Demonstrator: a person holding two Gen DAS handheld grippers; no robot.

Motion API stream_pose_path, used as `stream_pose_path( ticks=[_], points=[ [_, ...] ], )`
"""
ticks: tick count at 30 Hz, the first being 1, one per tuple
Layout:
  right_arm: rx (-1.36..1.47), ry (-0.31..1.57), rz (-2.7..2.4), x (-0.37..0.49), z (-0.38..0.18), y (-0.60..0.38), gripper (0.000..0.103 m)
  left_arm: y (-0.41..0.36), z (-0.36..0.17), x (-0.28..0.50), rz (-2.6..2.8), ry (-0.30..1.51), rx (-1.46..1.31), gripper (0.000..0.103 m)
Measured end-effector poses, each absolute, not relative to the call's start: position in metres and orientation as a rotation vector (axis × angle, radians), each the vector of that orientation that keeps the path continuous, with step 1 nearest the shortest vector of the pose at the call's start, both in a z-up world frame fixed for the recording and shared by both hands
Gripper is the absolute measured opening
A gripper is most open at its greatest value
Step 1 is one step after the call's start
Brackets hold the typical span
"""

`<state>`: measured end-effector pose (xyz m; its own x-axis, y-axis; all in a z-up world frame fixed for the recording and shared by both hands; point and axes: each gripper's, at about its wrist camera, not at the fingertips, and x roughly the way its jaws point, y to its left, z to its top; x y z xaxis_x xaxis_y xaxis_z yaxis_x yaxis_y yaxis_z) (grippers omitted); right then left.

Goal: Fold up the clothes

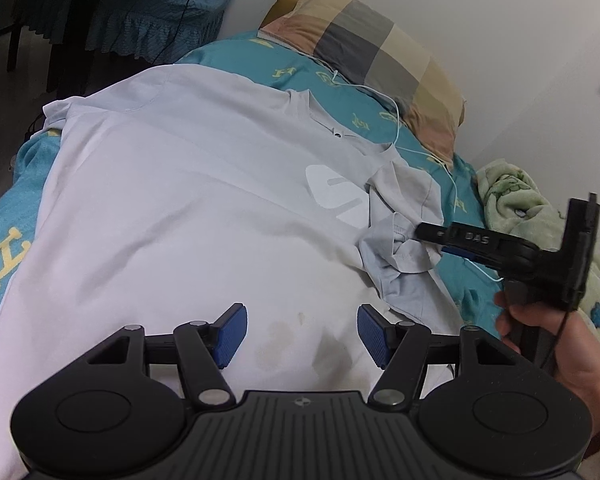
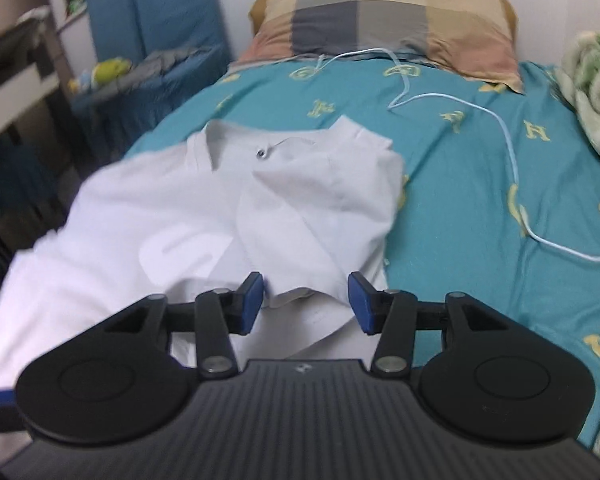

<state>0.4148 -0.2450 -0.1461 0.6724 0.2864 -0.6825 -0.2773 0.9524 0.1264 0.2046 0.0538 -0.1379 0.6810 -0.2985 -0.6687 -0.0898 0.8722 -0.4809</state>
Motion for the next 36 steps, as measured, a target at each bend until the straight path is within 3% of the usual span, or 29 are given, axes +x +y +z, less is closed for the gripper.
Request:
stream_pose_path(
  ticks=[5,12,13,14,17,25,36],
  points=[
    [-0.179,0.664,0.334,0.405,-0.142,-0.211,0.05,0.054,-0.135,0.203,-0.121,0.815,-0.51,0.064],
    [-0.269,0.779,0.269,0.421,-0.157,-0.2,0.046,0.055,-0.132,0.202,-0.117,0.804,-0.509,0.063],
    [-0.246,0.781,0.254,0.422,-0.155,-0.2,0.035,0.055,-0.131,0.202,-0.116,0.803,-0.508,0.063],
    [-0.223,0.779,0.238,0.422,-0.151,-0.201,0.013,0.056,-0.13,0.201,-0.111,0.803,-0.505,0.063],
    [-0.073,0.751,0.236,0.426,-0.128,-0.2,0.008,0.058,-0.128,0.201,-0.102,0.802,-0.508,0.063],
    [0.378,0.654,0.292,0.474,-0.078,-0.174,0.007,0.068,-0.125,0.204,-0.067,0.8,-0.521,0.062],
    [0.435,0.769,0.267,0.527,-0.16,-0.127,0.009,0.091,-0.138,0.212,0.0,0.83,-0.572,0.062]
  ],
)
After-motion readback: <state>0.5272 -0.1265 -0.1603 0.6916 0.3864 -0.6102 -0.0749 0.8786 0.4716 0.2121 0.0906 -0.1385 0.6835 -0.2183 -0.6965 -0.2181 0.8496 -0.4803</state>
